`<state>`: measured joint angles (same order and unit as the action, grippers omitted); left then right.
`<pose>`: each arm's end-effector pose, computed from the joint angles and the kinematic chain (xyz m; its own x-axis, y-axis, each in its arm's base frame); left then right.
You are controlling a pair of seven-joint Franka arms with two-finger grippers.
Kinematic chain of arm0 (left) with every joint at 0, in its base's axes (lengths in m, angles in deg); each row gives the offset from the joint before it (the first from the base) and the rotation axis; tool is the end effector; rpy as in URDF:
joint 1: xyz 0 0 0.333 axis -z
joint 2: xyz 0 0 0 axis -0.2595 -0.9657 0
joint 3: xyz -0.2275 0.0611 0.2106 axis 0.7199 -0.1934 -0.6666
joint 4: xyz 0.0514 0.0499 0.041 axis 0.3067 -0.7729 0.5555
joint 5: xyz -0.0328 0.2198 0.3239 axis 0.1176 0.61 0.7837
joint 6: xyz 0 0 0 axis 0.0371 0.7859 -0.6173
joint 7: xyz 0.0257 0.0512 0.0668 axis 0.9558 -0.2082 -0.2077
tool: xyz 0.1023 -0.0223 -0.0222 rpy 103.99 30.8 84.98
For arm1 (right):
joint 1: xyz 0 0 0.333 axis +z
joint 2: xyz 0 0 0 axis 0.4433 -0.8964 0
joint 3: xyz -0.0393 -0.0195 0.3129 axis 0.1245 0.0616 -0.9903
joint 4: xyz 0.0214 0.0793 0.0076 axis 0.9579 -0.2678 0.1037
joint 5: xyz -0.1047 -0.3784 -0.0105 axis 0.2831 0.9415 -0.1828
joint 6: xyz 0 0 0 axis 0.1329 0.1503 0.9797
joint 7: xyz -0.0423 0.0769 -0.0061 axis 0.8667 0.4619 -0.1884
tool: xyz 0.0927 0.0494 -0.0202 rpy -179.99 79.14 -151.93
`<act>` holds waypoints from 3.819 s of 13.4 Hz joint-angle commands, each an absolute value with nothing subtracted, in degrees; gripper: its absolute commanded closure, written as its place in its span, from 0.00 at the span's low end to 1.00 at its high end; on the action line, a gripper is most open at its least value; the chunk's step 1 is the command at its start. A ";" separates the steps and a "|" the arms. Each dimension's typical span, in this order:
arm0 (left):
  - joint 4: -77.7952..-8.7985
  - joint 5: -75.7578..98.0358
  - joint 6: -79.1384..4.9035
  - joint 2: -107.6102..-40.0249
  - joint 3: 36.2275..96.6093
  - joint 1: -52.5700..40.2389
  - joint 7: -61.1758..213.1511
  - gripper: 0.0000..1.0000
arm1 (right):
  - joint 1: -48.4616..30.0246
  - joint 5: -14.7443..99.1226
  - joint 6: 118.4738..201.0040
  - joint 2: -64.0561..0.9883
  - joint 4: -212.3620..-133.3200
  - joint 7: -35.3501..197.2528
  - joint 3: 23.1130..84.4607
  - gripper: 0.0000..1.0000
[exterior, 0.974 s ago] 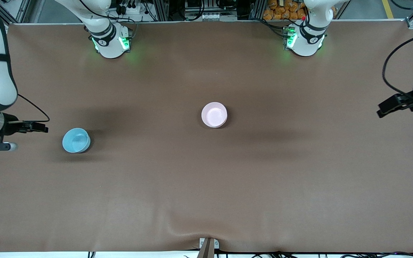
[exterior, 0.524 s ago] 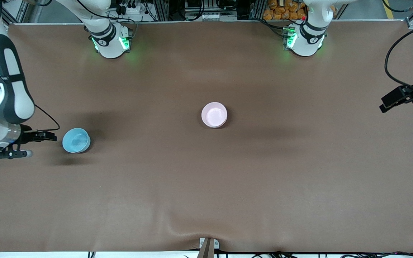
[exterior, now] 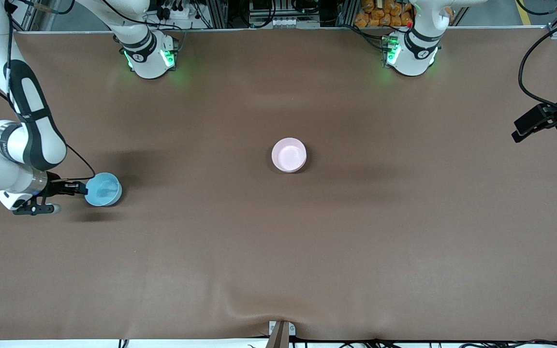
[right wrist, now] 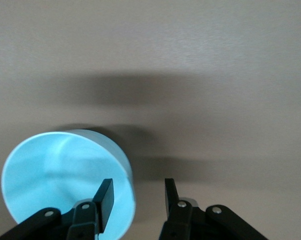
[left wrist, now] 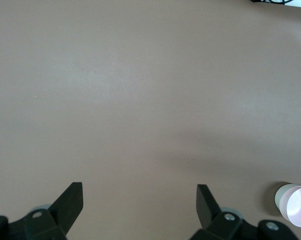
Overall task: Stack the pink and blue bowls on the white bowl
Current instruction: 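Lower the right gripper and grasp the light blue bowl's rim, then carry the light blue bowl with the right gripper over the stack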
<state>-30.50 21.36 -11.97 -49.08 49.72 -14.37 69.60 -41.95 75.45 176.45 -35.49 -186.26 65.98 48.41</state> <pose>0.5628 -0.0194 0.6456 0.9801 0.1839 0.0748 0.1847 -0.9828 -0.0045 0.5814 -0.1621 0.2181 0.9932 0.0335 -0.1113 0.0241 -0.9962 -0.0841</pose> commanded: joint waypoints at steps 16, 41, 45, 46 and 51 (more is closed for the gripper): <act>-33.50 20.04 -11.71 -48.11 49.15 -14.42 70.57 0.00 | -41.96 68.76 166.93 -33.30 -183.69 63.57 46.49 1.00; -33.67 20.13 -12.33 -49.16 49.15 -14.25 70.57 0.00 | 14.89 65.13 175.57 -27.13 -181.21 156.71 46.58 1.00; -33.67 20.13 -12.33 -49.08 49.15 -14.25 70.57 0.00 | 17.27 65.50 185.43 -28.36 -186.67 157.00 46.49 1.00; -33.67 20.13 -12.33 -49.08 49.15 -14.25 70.57 0.00 | 17.36 65.50 185.62 -29.07 -186.50 157.00 46.49 1.00; -33.67 20.13 -12.33 -49.08 49.15 -14.25 70.57 0.00 | 19.12 65.50 188.42 -30.83 -186.23 157.88 46.58 1.00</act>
<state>-33.70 21.18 -12.10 -49.27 49.41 -14.36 69.60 17.36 64.56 185.77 -29.76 -186.14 156.11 45.80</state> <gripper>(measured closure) 0.000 0.982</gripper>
